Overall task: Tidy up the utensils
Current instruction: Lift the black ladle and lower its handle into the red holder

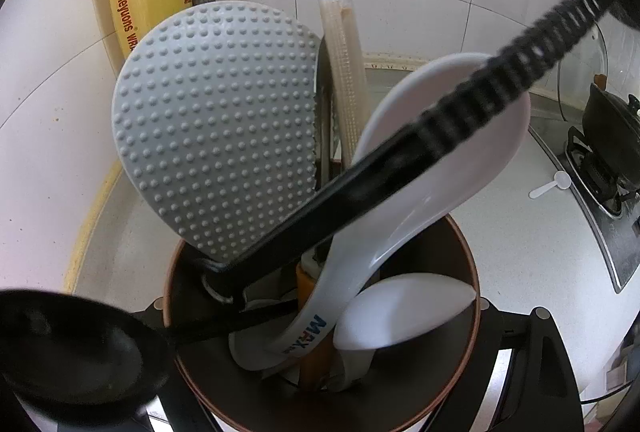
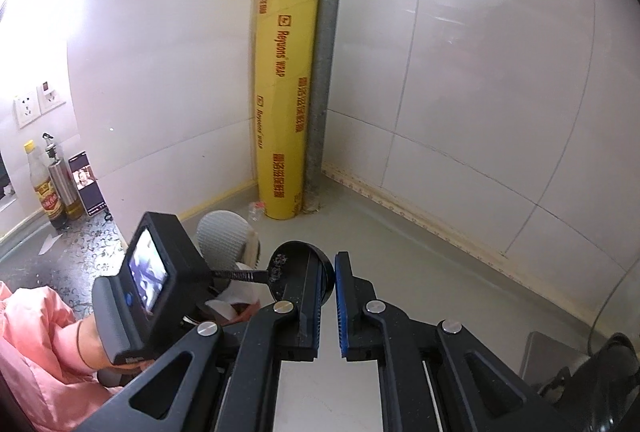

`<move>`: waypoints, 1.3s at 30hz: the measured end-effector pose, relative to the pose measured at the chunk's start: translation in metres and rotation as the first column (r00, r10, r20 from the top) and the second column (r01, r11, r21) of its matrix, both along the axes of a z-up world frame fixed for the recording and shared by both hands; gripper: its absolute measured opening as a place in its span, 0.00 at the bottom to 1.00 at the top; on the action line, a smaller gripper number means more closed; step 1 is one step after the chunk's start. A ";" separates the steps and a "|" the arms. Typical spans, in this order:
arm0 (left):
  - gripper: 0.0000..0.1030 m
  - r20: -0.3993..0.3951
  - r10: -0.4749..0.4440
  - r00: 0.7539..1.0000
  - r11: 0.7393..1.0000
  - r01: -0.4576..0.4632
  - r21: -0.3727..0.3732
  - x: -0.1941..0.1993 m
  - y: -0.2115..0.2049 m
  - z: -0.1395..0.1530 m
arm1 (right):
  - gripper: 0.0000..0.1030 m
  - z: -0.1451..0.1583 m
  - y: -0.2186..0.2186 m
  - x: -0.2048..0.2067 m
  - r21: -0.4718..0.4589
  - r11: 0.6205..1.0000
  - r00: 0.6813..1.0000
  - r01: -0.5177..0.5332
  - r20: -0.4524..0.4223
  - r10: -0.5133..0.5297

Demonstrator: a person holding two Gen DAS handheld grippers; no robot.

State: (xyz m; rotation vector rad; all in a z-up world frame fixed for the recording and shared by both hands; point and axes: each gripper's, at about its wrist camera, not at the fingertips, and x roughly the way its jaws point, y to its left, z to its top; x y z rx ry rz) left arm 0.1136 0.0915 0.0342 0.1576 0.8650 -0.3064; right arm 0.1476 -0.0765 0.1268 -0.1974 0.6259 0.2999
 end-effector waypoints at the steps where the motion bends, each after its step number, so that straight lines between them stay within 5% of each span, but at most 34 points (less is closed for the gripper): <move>1: 0.87 -0.001 -0.001 1.000 1.000 0.001 0.001 0.000 0.000 -0.001 | 0.09 0.000 0.002 0.001 0.003 1.000 1.000 -0.004 0.002 0.004; 23: 0.87 -0.013 -0.012 1.000 1.000 0.013 0.012 0.002 -0.004 -0.009 | 0.13 0.019 0.036 0.015 0.052 0.994 0.994 -0.096 0.060 0.093; 39: 0.87 -0.021 -0.014 1.000 1.000 0.014 0.004 0.002 0.002 -0.007 | 0.10 0.040 0.057 0.013 -0.085 0.987 0.981 -0.138 0.127 0.148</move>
